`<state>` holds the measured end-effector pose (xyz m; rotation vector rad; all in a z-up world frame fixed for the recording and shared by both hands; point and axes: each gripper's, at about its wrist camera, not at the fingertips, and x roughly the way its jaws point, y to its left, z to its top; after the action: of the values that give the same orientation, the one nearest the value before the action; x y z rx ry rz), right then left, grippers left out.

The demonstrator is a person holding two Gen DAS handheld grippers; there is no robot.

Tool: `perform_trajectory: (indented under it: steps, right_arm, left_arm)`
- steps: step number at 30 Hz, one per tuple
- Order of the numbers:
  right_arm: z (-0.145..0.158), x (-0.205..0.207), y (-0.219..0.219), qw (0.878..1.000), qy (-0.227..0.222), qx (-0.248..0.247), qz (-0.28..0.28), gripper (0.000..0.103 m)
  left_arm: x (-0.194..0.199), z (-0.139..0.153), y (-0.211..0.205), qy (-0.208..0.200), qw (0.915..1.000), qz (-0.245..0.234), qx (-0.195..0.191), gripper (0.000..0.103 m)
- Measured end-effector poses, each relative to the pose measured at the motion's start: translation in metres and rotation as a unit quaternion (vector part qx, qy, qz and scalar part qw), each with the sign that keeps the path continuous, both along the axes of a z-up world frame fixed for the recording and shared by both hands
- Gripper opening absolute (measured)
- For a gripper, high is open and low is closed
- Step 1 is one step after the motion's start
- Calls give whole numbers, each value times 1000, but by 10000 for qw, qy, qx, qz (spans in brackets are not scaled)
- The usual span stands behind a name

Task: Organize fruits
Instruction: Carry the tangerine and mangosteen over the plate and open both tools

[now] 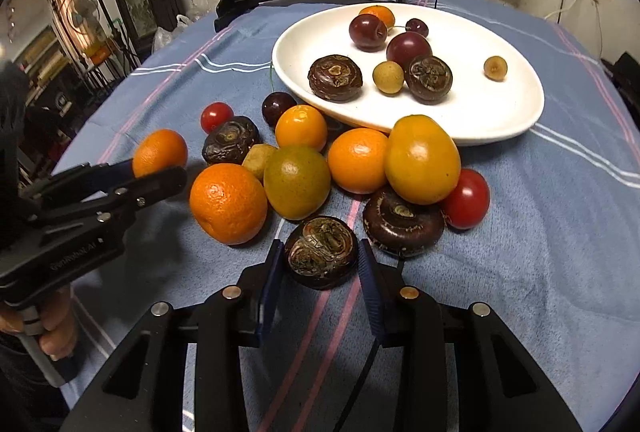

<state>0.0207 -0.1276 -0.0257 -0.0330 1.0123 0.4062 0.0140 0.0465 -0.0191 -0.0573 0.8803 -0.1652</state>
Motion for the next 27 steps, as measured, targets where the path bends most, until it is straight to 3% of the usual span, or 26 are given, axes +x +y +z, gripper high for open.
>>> perform_trajectory:
  steps: [6, 16, 21, 27]
  right_arm:
    - [12, -9, -7, 9996, -32, 281, 95, 38]
    - [56, -1, -46, 9968, -598, 423, -317, 37]
    - [72, 30, -54, 9944, -879, 407, -424, 37]
    - [54, 69, -60, 9944, -660, 489, -665, 38]
  left_arm:
    - [-1, 1, -7, 101, 9998, -122, 100, 41]
    - [12, 34, -27, 21, 9983, -547, 183, 41]
    - [43, 57, -36, -121, 9984, -529, 187, 41]
    - [100, 54, -52, 35, 9990, -377, 248, 41]
